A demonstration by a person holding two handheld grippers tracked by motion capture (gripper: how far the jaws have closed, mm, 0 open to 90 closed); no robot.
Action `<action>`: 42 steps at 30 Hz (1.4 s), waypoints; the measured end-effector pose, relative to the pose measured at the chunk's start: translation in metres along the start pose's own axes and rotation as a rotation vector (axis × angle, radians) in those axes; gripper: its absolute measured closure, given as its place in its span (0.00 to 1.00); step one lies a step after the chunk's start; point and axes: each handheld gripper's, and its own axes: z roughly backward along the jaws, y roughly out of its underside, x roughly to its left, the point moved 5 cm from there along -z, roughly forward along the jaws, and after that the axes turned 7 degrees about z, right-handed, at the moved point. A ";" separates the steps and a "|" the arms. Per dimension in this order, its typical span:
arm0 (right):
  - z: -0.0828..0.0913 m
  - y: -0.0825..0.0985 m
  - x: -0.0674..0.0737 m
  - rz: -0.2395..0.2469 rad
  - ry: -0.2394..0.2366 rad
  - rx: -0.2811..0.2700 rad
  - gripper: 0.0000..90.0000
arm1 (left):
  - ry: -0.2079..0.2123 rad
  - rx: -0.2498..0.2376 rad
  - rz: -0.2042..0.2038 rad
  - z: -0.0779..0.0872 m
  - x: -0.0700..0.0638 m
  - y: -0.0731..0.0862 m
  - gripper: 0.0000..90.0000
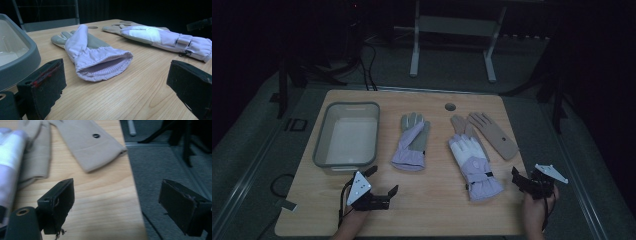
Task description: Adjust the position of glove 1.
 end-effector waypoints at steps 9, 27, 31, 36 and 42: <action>0.003 0.002 0.008 0.022 -0.085 -0.052 0.14 | 0.001 0.001 0.007 0.000 0.001 0.000 0.03; 0.011 -0.077 0.047 0.103 -0.163 -0.067 0.15 | 0.001 -0.003 0.006 0.000 0.000 0.000 0.03; 0.014 -0.090 0.053 0.114 -0.179 -0.082 0.15 | 0.001 -0.002 0.008 0.000 0.000 0.000 0.03; 0.018 -0.106 0.061 0.141 -0.217 -0.110 0.15 | 0.000 -0.001 0.006 0.000 0.000 0.000 0.03; 0.022 -0.122 0.077 0.199 -0.256 -0.120 0.15 | 0.001 0.001 0.004 0.000 0.000 0.000 0.03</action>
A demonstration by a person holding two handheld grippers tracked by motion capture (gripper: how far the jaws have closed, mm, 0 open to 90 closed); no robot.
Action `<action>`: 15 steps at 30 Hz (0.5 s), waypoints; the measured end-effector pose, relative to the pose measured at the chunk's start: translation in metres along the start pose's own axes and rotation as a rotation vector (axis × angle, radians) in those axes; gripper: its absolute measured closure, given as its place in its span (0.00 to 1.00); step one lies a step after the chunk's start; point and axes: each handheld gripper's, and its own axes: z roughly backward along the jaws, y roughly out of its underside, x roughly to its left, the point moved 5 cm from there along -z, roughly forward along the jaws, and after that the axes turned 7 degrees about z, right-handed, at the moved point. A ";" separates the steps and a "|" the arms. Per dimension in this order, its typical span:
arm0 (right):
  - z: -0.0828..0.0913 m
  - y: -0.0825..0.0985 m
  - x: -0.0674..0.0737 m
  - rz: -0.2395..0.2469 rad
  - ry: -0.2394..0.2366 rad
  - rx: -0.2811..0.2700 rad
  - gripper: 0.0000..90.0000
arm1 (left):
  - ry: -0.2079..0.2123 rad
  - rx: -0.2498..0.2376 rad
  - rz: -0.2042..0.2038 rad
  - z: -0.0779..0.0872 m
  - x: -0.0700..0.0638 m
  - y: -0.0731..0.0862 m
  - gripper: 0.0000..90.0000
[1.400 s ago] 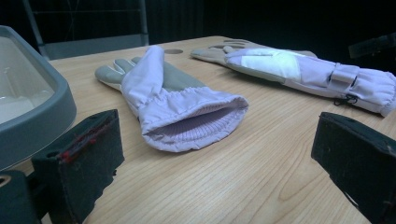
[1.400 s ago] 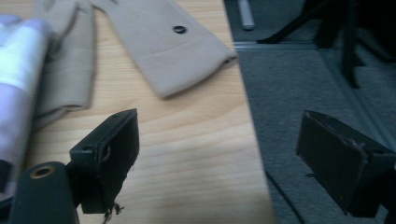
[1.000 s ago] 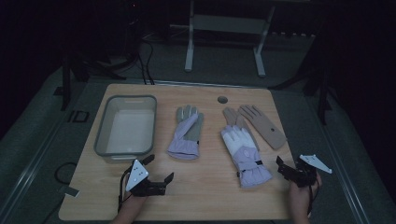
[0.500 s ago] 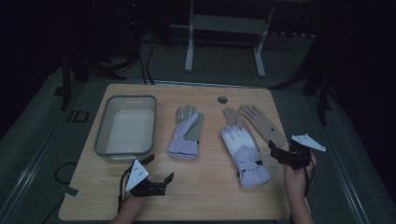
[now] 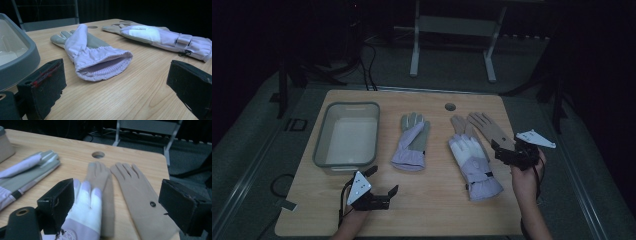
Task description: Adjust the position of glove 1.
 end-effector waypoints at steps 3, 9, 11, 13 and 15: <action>0.000 -0.013 0.007 0.021 -0.016 -0.025 0.15 | 0.001 -0.001 0.005 0.000 0.000 0.000 0.03; -0.001 -0.031 0.024 0.090 -0.064 -0.053 0.15 | 0.001 0.000 0.006 0.000 0.000 0.000 0.03; -0.001 -0.037 0.028 0.095 -0.072 -0.057 0.15 | 0.000 0.001 0.002 0.000 0.000 0.000 0.03; 0.000 -0.043 0.030 0.093 -0.066 -0.059 0.14 | 0.005 0.002 0.000 0.000 0.000 0.000 0.03; 0.001 -0.050 0.033 0.097 -0.071 -0.061 0.14 | 0.006 0.002 -0.001 0.000 -0.001 0.000 0.03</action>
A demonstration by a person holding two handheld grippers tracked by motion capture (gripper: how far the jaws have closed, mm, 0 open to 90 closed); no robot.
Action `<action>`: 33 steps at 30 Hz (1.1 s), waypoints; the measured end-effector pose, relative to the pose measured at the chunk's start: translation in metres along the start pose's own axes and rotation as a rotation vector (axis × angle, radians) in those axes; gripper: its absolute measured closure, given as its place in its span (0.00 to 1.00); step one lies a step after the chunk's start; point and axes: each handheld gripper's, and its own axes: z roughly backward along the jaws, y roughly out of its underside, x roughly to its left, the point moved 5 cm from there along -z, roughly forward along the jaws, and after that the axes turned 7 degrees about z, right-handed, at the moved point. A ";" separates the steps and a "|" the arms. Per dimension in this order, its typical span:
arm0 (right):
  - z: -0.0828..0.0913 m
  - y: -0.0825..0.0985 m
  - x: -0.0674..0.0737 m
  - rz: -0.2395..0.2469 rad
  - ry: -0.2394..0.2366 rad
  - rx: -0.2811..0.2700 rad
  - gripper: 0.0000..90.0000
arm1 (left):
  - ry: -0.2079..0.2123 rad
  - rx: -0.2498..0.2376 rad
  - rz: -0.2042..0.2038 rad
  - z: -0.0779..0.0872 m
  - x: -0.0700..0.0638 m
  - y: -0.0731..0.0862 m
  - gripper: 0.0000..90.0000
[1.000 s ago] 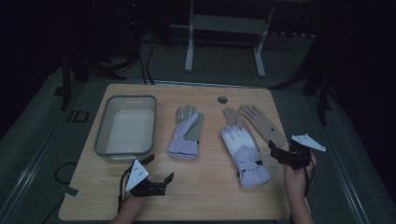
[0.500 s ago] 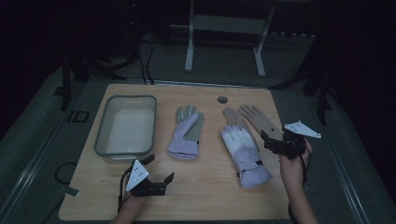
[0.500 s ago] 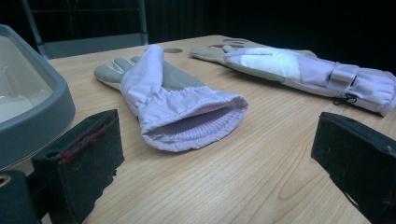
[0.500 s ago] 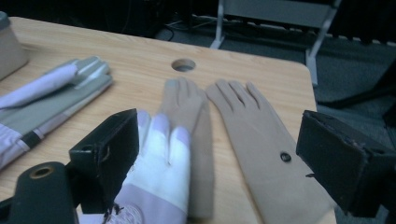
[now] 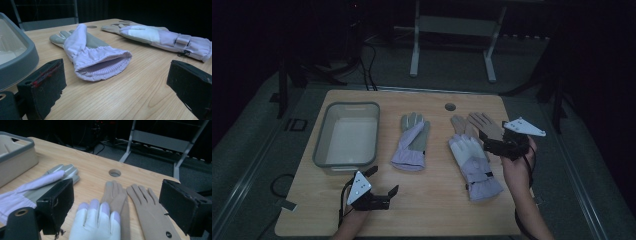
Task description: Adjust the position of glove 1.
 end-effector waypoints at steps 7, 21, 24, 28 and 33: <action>-0.004 -0.024 0.014 0.013 -0.055 0.024 0.14 | 0.000 0.000 0.009 0.000 0.001 0.000 0.03; -0.036 -0.061 0.053 0.056 -0.124 0.032 0.15 | 0.009 -0.002 0.005 0.000 0.000 0.000 0.03; -0.048 -0.066 0.066 0.060 -0.162 0.043 0.15 | 0.009 -0.001 0.003 0.000 0.000 0.000 0.03; -0.064 -0.069 0.083 0.061 -0.186 0.059 0.15 | 0.011 -0.001 0.009 0.000 0.000 0.000 0.03; -0.083 -0.075 0.103 0.033 -0.248 0.008 0.15 | 0.018 -0.001 0.003 0.000 0.000 0.000 0.03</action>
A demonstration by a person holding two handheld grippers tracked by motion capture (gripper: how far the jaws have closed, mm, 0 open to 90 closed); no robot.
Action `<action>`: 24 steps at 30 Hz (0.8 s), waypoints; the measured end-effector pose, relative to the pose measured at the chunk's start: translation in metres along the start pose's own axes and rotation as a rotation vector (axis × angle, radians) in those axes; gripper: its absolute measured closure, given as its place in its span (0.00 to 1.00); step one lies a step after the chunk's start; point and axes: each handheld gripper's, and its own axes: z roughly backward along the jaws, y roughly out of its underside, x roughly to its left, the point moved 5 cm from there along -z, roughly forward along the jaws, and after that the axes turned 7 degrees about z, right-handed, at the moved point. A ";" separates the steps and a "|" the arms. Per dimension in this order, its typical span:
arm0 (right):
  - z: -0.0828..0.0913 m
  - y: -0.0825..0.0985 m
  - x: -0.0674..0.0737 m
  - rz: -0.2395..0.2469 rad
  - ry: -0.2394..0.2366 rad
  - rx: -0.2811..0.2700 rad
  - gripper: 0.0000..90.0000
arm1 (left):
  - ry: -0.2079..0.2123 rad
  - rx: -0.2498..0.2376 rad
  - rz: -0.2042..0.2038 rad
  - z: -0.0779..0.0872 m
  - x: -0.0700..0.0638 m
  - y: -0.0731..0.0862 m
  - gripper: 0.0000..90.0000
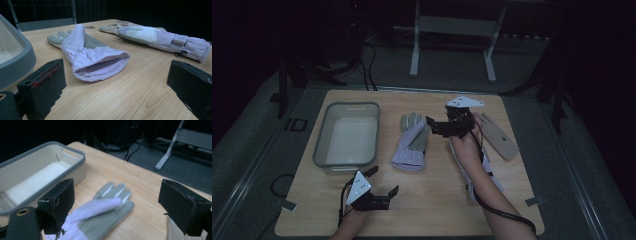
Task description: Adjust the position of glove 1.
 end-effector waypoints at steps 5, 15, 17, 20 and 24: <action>-0.015 -0.004 0.008 0.028 -0.038 -0.027 0.16 | 0.003 0.000 0.003 0.000 0.000 0.000 0.03; -0.063 0.013 0.019 -0.084 -0.074 0.110 0.15 | 0.008 -0.001 0.008 0.000 0.000 0.000 0.03; -0.071 0.019 0.020 -0.109 -0.079 0.132 0.15 | 0.007 0.000 0.009 0.000 0.000 0.000 0.03; -0.087 0.029 0.025 -0.132 -0.069 0.176 0.15 | 0.006 0.000 0.008 0.000 0.000 0.000 0.03; -0.101 0.038 0.029 -0.133 -0.069 0.204 0.13 | -0.007 0.001 0.013 0.000 0.001 0.000 0.03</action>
